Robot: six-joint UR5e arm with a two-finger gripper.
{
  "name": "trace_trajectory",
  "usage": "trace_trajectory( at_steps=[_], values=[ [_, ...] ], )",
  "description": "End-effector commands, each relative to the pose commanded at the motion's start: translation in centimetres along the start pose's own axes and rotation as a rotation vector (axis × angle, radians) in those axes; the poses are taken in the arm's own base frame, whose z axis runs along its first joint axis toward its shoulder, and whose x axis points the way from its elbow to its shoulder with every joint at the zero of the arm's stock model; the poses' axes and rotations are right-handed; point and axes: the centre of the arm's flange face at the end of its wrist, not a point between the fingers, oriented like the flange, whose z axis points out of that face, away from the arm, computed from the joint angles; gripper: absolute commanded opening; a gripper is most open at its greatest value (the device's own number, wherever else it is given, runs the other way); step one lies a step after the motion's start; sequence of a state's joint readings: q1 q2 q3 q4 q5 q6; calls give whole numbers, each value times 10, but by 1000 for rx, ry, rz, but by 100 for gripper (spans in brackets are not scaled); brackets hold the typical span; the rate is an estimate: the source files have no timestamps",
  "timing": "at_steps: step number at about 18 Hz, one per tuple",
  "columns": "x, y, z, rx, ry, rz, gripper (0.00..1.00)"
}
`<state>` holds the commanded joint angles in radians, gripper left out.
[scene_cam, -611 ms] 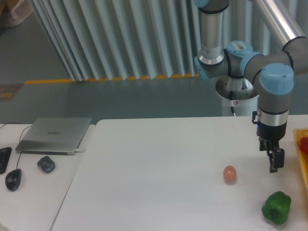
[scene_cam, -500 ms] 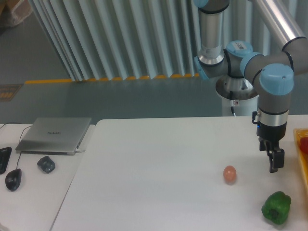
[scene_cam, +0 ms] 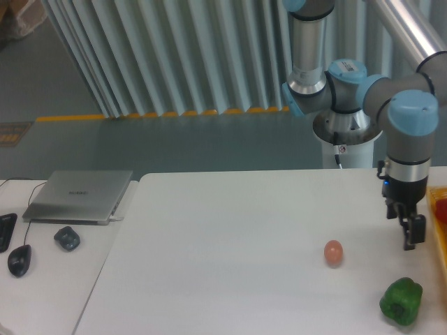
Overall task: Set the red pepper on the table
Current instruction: 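Move the gripper up and over to the yellow tray of produce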
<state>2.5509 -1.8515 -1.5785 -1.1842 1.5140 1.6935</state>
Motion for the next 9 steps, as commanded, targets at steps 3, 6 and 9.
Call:
trace_trajectory(
  at_steps=[3, 6, 9],
  values=[
    [-1, 5, 6, -9, 3, 18, 100],
    [-2, 28, 8, -47, 12, 139, 100],
    [3, 47, 16, -39, 28, 182, 100]
  ],
)
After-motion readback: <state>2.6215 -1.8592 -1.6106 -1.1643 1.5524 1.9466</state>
